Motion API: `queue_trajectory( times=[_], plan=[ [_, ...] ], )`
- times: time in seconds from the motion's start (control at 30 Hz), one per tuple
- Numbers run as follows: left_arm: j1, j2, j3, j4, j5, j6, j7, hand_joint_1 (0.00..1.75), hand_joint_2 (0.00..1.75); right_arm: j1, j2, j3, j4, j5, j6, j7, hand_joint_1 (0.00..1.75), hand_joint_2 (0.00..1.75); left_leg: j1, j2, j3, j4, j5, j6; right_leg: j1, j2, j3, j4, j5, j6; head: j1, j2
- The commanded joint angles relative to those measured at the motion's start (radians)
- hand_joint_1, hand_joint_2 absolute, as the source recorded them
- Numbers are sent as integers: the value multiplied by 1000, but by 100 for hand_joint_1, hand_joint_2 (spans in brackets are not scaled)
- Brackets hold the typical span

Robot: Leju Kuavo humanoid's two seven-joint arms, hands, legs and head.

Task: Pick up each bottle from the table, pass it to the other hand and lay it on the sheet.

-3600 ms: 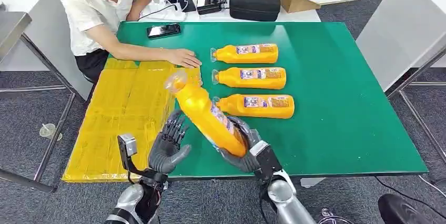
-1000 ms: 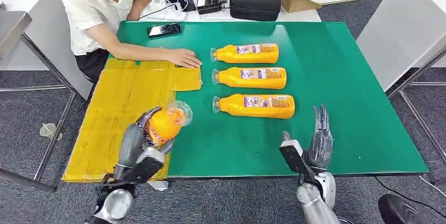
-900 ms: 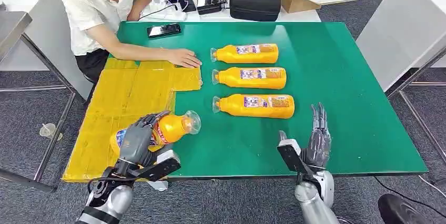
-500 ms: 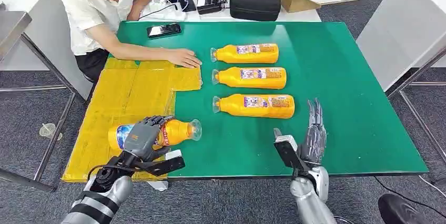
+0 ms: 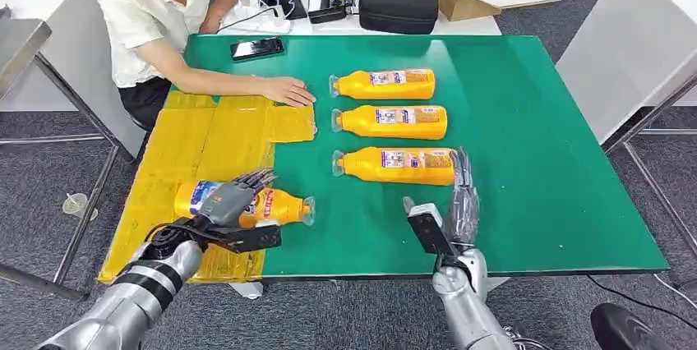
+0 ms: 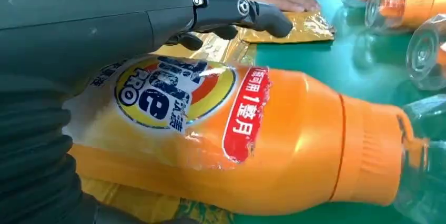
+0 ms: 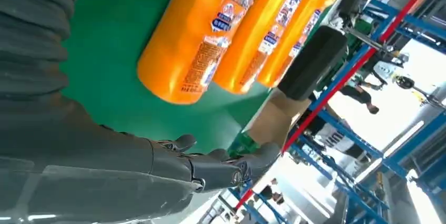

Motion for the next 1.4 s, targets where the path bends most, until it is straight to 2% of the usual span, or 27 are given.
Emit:
queue_trajectory(
  times=[0.03,0.23,0.3,0.5,0.6,0.73,0.83,0.9,0.97,1.07,1.2,1.37,1.4],
  plan=[
    [-34,10,-43,135,17,-32,17,0,175,-93,-28,48,129,27,8,-9,0,175,0,4,3,-1,-1,0,0,3,2,-1,0,-2,0,0],
    [-26,13,-27,58,75,-40,-13,0,175,-110,-37,76,133,63,21,7,0,175,1,6,6,0,-2,0,2,3,4,-1,0,-5,0,0],
    [-8,19,-24,-12,109,-23,-36,0,175,-132,-57,109,167,129,-3,39,0,175,1,4,6,0,-1,0,2,2,4,-1,0,-4,0,0],
    [139,20,-62,-393,136,66,-43,0,175,-237,-148,171,272,303,3,146,0,175,0,4,4,1,-1,0,1,2,3,0,0,-2,0,0],
    [177,24,-93,-485,137,92,-42,0,175,-266,-168,182,301,345,28,174,0,175,0,3,3,3,-3,1,2,0,4,0,-2,-4,0,0],
    [201,26,-127,-569,162,113,-75,0,175,-321,-195,236,348,417,131,233,0,175,-1,2,1,2,-2,1,0,1,2,0,-1,-3,0,0],
    [236,-6,-82,-626,267,129,-117,0,175,-355,-206,289,385,462,212,291,0,175,-1,2,-1,2,-1,1,0,1,-1,0,-1,-2,0,0],
    [256,-23,-56,-656,270,203,-131,0,175,-365,-205,306,390,466,249,306,0,175,-1,3,-1,2,-1,1,0,1,-1,1,-1,-3,0,0],
    [287,-49,-9,-693,297,276,-122,0,175,-364,-207,327,384,471,304,343,0,175,-1,3,-1,2,-2,1,0,1,-1,1,-1,-3,0,0],
    [305,-45,2,-726,304,295,-111,0,175,-357,-221,359,372,475,364,379,0,175,-1,3,0,2,-2,1,1,1,0,0,-1,-3,0,0],
    [308,-41,3,-728,304,296,-111,0,175,-358,-229,362,371,475,368,377,0,175,0,2,0,2,-2,1,1,0,0,0,-1,-3,0,0],
    [346,-74,59,-758,406,337,-81,0,175,-367,-259,405,435,459,504,468,0,175,-1,2,-1,1,-1,1,0,0,-1,0,-1,-2,0,0],
    [352,-73,63,-761,424,327,-75,0,175,-361,-265,407,441,456,511,473,0,175,0,4,2,3,-4,1,2,2,3,0,-2,-5,0,0]
  ],
)
